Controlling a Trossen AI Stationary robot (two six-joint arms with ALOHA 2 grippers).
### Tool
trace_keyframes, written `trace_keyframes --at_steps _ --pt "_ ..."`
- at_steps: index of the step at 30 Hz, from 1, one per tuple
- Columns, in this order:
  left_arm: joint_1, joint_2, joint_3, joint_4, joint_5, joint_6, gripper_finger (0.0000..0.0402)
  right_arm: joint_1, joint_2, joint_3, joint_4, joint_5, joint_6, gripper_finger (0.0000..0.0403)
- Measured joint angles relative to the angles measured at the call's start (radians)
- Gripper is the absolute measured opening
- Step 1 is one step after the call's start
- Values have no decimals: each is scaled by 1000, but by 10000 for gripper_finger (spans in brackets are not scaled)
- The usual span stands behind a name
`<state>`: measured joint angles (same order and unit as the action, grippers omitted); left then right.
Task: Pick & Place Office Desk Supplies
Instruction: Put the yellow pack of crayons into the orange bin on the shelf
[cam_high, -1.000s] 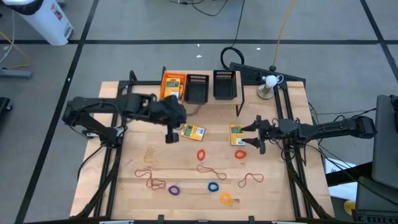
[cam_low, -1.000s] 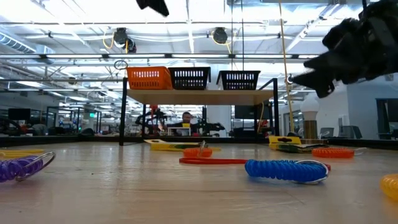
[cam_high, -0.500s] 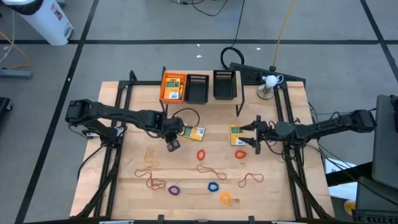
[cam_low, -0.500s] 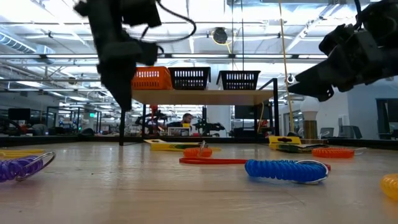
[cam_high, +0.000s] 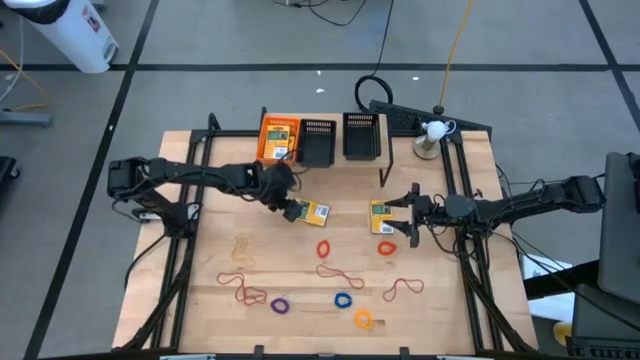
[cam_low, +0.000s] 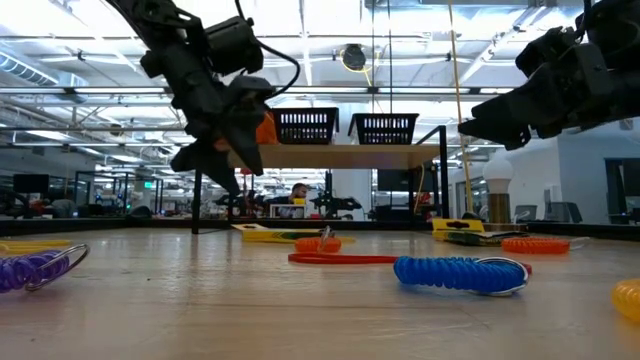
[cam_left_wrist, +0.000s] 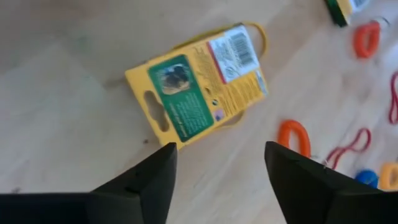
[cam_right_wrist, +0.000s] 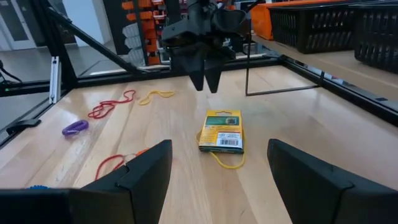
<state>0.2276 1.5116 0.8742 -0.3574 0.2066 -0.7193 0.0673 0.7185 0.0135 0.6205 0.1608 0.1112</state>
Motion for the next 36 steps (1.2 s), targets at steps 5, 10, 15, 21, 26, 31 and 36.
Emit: trace_keyframes --at_steps 5,10,15,21,26,31,36 --pt "-10 0 0 -1 -35 -44 261 0 0 0 -11 -5 3 254" --pt "-85 0 0 7 -92 -85 258 0 0 0 -71 -7 9 254" --pt "-181 0 0 21 -188 -133 255 0 0 0 -103 -8 8 254" --pt "-287 2 0 20 -350 -122 255 0 0 0 -105 -8 3 254" --pt "-356 15 0 8 -485 9 255 0 0 0 -119 -8 0 254" --pt "-404 55 0 -96 -642 235 255 0 0 0 -138 -8 0 254" --pt "-421 152 -1 -211 -802 434 255 0 10 0 -154 -7 0 254"
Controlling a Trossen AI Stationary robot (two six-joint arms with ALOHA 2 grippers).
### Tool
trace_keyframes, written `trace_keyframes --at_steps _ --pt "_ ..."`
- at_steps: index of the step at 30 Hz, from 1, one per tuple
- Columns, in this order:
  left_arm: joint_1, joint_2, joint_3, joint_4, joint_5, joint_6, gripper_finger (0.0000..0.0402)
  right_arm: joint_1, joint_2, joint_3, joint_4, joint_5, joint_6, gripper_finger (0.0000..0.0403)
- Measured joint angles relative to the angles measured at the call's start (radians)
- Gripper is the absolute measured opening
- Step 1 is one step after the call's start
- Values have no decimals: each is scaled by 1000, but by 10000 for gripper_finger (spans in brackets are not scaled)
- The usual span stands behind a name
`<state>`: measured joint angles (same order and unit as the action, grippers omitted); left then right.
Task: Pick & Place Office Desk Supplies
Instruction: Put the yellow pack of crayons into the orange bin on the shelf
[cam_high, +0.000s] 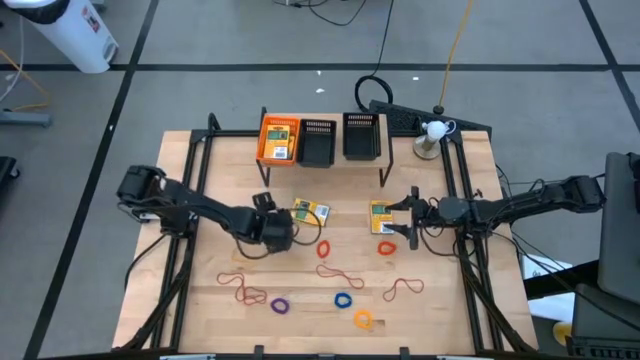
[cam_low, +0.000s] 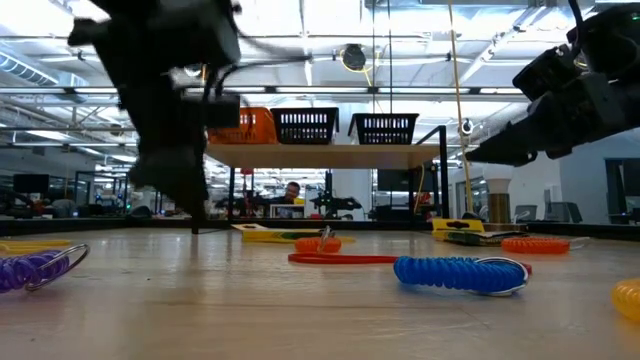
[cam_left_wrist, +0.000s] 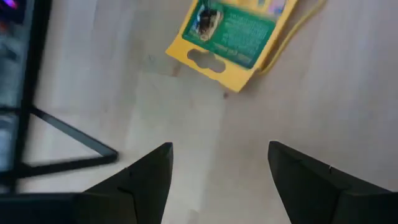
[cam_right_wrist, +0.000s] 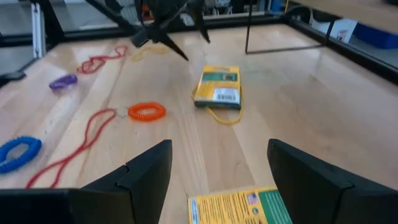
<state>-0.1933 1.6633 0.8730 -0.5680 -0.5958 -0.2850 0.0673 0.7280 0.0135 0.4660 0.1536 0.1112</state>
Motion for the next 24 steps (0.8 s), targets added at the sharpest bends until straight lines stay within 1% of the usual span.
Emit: trace_keyframes --at_steps 8,11,15,18,24 --pt "-5 159 6 58 -165 278 255 0 15 0 7 21 8 254" --pt "-8 177 4 95 -190 347 255 0 21 0 3 34 19 254" --pt "-20 166 0 132 -205 364 255 0 21 0 0 35 24 254" --pt "-26 168 12 155 -203 342 255 0 21 0 0 36 26 254" --pt "-28 168 21 241 -167 336 255 0 21 0 0 34 26 254"
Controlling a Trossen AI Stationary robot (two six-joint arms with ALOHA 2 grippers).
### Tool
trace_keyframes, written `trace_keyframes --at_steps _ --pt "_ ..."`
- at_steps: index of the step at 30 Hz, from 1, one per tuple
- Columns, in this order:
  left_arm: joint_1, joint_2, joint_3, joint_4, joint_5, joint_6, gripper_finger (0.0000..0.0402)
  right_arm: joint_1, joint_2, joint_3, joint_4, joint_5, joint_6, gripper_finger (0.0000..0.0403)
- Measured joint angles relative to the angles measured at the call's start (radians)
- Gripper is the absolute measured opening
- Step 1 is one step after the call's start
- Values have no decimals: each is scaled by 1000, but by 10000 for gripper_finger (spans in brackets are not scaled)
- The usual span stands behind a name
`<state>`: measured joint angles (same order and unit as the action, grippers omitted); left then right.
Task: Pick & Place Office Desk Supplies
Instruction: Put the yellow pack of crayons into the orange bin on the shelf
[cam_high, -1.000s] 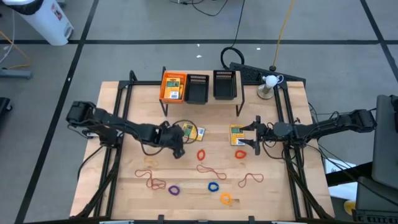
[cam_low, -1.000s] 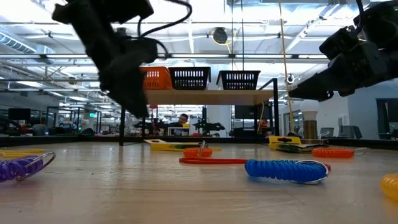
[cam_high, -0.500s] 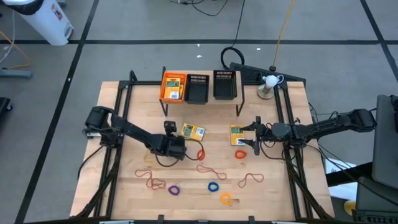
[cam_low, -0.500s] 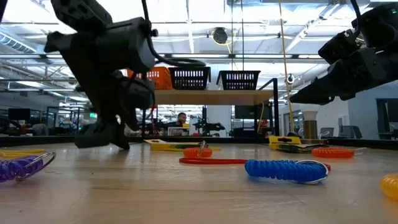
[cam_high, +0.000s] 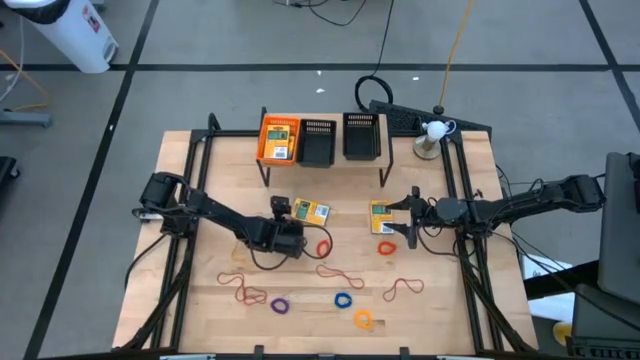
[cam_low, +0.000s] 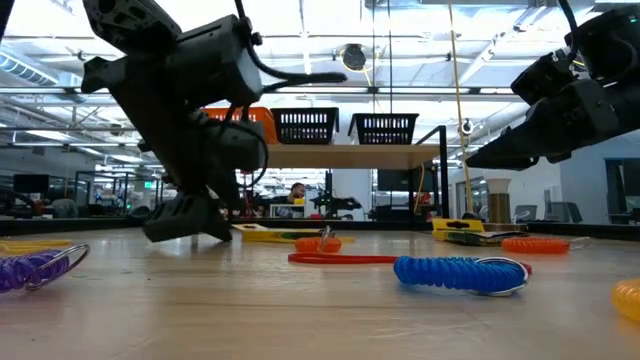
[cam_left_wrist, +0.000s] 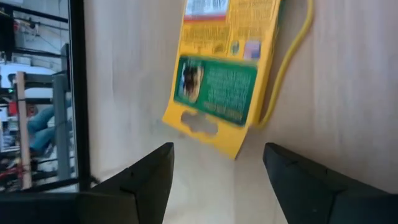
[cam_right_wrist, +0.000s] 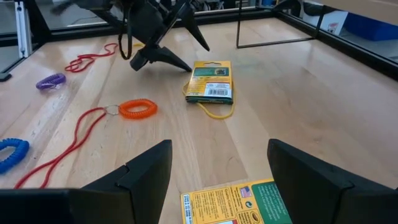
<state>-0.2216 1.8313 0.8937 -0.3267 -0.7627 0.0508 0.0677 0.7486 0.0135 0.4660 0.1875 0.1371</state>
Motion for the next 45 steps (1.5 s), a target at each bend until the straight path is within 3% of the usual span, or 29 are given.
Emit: trace_keyframes --at_steps 45 --pt "60 -3 3 -34 28 16 255 0 0 0 0 -5 -10 254"
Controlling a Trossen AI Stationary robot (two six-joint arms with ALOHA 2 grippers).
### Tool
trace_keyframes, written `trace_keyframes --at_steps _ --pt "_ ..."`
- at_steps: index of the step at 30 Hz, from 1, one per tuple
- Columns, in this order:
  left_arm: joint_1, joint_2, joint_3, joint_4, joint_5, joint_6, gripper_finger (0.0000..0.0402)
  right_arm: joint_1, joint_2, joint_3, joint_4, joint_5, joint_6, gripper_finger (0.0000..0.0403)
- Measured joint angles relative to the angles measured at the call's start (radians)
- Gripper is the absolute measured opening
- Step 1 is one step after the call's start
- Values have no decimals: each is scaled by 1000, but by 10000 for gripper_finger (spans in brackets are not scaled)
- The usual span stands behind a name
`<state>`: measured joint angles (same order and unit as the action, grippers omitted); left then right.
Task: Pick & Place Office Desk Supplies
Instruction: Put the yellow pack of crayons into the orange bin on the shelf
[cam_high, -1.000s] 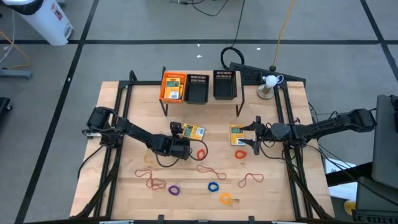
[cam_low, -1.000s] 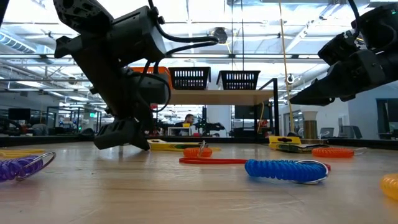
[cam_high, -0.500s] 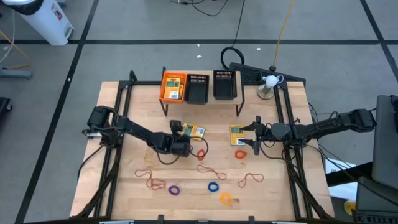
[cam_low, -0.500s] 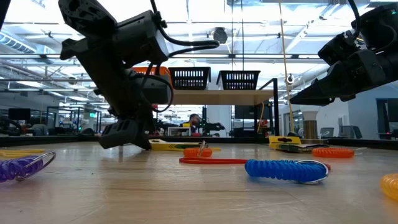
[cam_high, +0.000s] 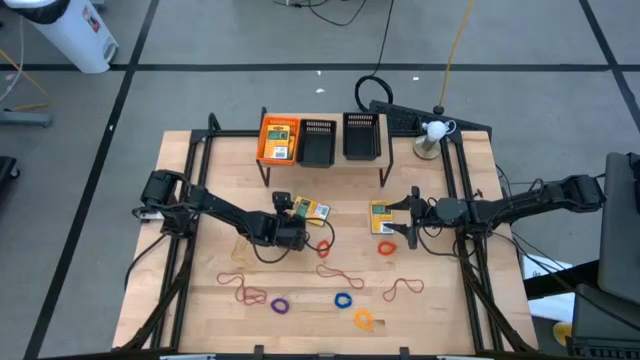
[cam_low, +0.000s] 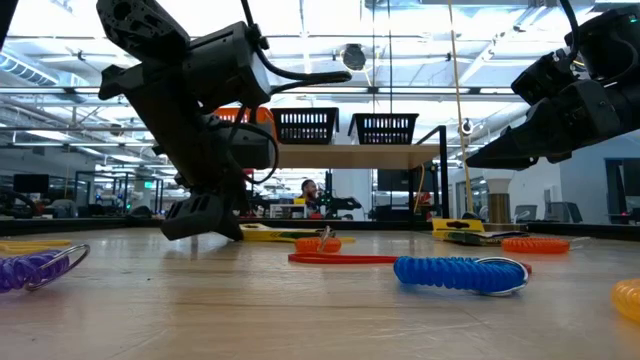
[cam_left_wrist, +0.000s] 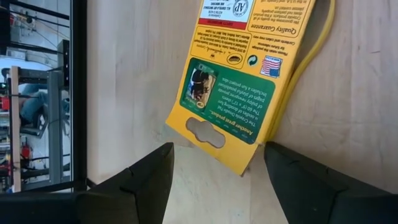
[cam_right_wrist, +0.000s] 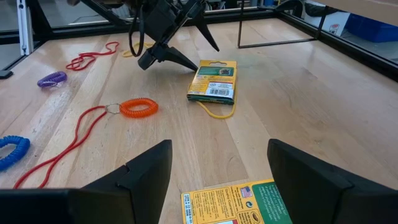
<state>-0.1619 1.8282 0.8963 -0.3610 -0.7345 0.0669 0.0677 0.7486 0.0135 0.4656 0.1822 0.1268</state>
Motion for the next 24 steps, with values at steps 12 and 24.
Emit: trace_keyframes --at_steps 12,24 --pt "0 0 0 -43 0 -15 255 0 0 0 0 0 0 254" --pt "0 1 -1 -57 -18 -24 255 0 0 0 0 0 0 254"
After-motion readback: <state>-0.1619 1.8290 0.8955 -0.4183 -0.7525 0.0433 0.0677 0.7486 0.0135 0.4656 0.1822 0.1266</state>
